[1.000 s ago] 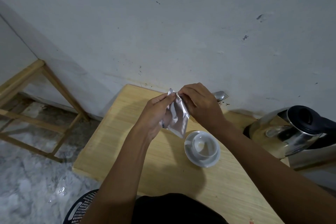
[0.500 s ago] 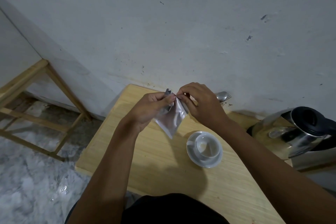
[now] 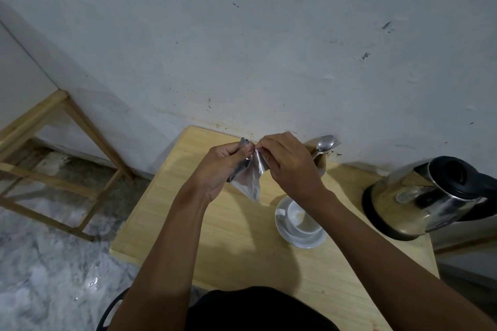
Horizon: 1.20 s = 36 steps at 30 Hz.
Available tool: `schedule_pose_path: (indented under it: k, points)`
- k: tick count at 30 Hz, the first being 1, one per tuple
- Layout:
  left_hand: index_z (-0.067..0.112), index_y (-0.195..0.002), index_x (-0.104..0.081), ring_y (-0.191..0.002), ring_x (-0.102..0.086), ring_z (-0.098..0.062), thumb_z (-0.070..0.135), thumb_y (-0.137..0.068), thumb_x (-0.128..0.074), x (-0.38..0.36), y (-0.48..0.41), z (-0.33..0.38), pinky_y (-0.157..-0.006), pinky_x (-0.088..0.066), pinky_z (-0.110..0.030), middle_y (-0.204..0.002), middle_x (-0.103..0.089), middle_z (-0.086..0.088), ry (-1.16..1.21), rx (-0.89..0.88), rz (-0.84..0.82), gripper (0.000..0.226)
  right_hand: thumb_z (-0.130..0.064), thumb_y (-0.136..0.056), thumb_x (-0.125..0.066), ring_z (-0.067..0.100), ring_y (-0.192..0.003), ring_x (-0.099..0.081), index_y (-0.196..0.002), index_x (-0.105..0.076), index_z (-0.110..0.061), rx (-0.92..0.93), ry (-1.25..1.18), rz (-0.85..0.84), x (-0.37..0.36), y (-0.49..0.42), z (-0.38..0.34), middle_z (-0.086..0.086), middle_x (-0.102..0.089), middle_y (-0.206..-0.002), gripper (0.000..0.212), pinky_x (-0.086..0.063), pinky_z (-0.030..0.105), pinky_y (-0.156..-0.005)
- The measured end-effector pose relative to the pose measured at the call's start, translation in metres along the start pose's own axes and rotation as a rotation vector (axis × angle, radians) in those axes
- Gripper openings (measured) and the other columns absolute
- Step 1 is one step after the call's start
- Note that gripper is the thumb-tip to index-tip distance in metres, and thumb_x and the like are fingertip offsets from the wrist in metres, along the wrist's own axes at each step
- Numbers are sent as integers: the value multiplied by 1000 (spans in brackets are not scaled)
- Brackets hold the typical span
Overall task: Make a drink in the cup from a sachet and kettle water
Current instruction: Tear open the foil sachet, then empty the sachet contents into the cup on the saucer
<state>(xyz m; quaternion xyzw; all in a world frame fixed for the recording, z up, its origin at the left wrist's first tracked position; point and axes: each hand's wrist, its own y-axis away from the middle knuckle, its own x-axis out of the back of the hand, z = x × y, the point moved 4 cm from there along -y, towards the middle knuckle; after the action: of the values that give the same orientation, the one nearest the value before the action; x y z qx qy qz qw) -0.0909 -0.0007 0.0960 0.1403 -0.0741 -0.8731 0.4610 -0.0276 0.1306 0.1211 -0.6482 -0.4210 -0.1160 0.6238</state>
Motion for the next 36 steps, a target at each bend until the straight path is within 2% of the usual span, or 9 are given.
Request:
schedule_pose_path:
  k: [4,8,14,18,22,25,28,32,36]
  points:
    - [11,-97,-75,-91,-62,-20,25,-90,-61,-2,-2,-5,-87,-51,-33,-97,-71,-10,26,31,80,20,-4,-94,-58,26,-76,-59,-94,-70,0,9,61,-8,-1,4,-1,11,-70,-88,13,-49,34,-69]
    - [7,-102,-74,-86,-64,-14,21,-92,-59,-6,-2,-7,-73,-56,-19,-95,-72,-8,7,12,112,22,-1,-94,-55,25,-74,-56,-92,-70,1,-3,63,-6,0,9,-1,12,-69,-86,15,-46,32,-69]
    - [24,-80,-77,-83,-63,-15,25,-90,-62,11,-3,-9,-84,-52,-36,-84,-70,-1,-105,-16,274,18,1,-95,-56,27,-75,-56,-91,-69,0,-66,8,-8,4,19,-6,10,-68,-89,13,-47,35,-71]
    - [24,-82,-78,-82,-61,-14,25,-91,-61,21,-4,-9,-83,-51,-34,-82,-68,0,-115,-35,236,19,-3,-94,-58,24,-81,-57,-94,-69,1,-87,-41,5,4,28,-5,11,-69,-90,11,-43,27,-81]
    - [29,-75,-77,-79,-57,-11,25,-90,-62,20,-4,-13,-76,-46,-29,-80,-64,1,-170,-64,266,22,-1,-93,-61,21,-86,-57,-93,-69,-1,-164,-85,28,5,34,-5,9,-68,-90,8,-45,27,-83]
    - [30,-75,-75,-76,-53,-12,23,-91,-60,34,-4,-17,-70,-44,-28,-77,-61,0,-187,-74,364,22,-4,-92,-58,13,-88,-56,-91,-69,-1,-288,-143,122,16,43,-1,5,-67,-89,11,-44,18,-84]
    - [29,-77,-74,-79,-55,-14,25,-91,-58,56,-2,-20,-69,-44,-30,-82,-64,-1,-259,-93,414,21,-3,-93,-61,3,-86,-56,-93,-69,-4,-526,-262,157,24,61,8,-5,-64,-91,8,-41,9,-78]
    - [29,-88,-75,-94,-63,-16,34,-92,-57,69,3,-27,-76,-50,-35,-93,-70,0,-209,-34,337,19,-21,-98,-56,7,-75,-62,-93,-69,-20,-912,-531,-183,-8,85,22,-2,-71,-88,14,-49,19,-69]
    - [31,-90,-75,-98,-64,-21,37,-91,-57,68,7,-36,-75,-49,-37,-95,-70,1,-142,5,306,18,-14,-96,-54,13,-61,-54,-109,-64,-21,-1102,-581,-398,-52,104,23,3,-65,-82,17,-42,22,-56]
